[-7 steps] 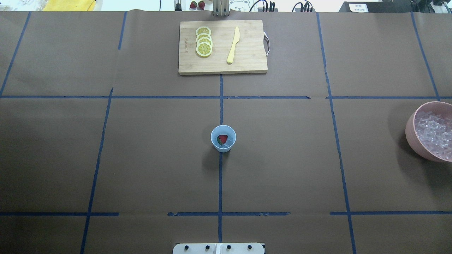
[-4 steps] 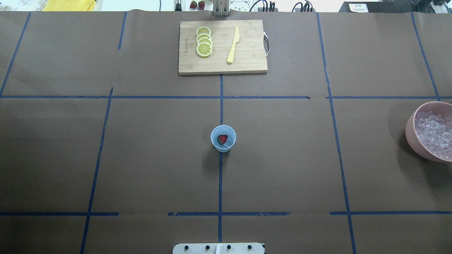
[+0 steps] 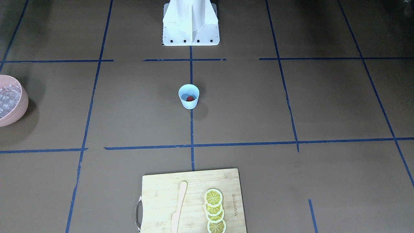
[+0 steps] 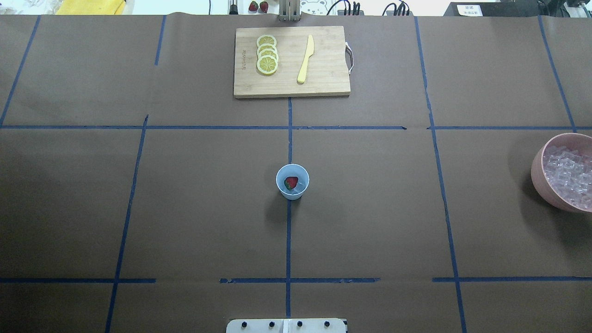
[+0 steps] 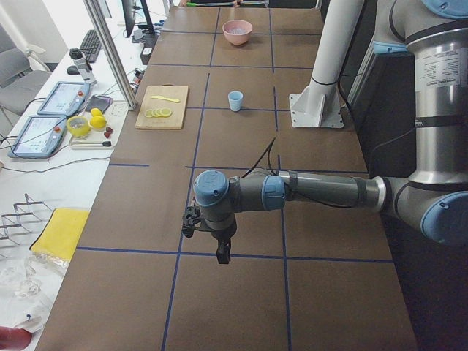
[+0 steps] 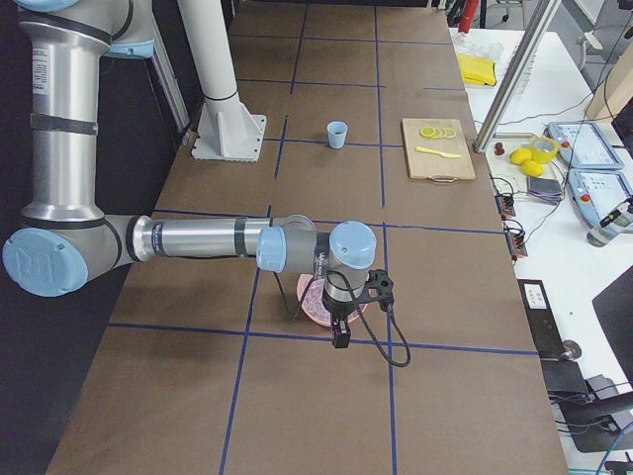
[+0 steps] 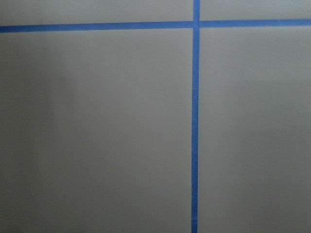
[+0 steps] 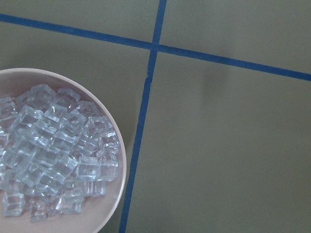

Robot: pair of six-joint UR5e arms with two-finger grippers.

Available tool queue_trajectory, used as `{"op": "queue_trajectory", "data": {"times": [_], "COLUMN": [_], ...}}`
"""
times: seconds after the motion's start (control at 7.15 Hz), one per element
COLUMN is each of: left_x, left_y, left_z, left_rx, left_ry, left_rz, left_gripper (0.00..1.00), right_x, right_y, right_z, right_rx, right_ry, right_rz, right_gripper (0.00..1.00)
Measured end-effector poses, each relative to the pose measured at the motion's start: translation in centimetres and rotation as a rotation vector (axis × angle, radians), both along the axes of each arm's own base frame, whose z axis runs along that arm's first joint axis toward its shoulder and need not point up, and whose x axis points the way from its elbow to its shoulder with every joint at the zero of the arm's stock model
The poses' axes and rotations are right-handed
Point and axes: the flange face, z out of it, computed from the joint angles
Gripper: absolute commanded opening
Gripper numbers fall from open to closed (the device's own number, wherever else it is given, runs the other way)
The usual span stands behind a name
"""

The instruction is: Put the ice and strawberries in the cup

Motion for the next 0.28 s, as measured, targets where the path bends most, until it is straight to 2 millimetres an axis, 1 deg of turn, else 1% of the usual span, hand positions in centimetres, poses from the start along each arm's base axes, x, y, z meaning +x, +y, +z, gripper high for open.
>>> {"op": "queue_trajectory", "data": {"times": [0.28], "left_x": [0.05], "left_y": [-0.06], "left_z": [0.11], "left_rx": [0.011], "left_ry": [0.005], "left_rz": [0.020], "left_gripper": [1.00], "right_x": [0.00], "right_y": [0.04], "right_z": [0.01], "right_rx": [-0.002], "right_ry": [0.000], "right_rz": [0.002], "right_gripper": [1.00]}}
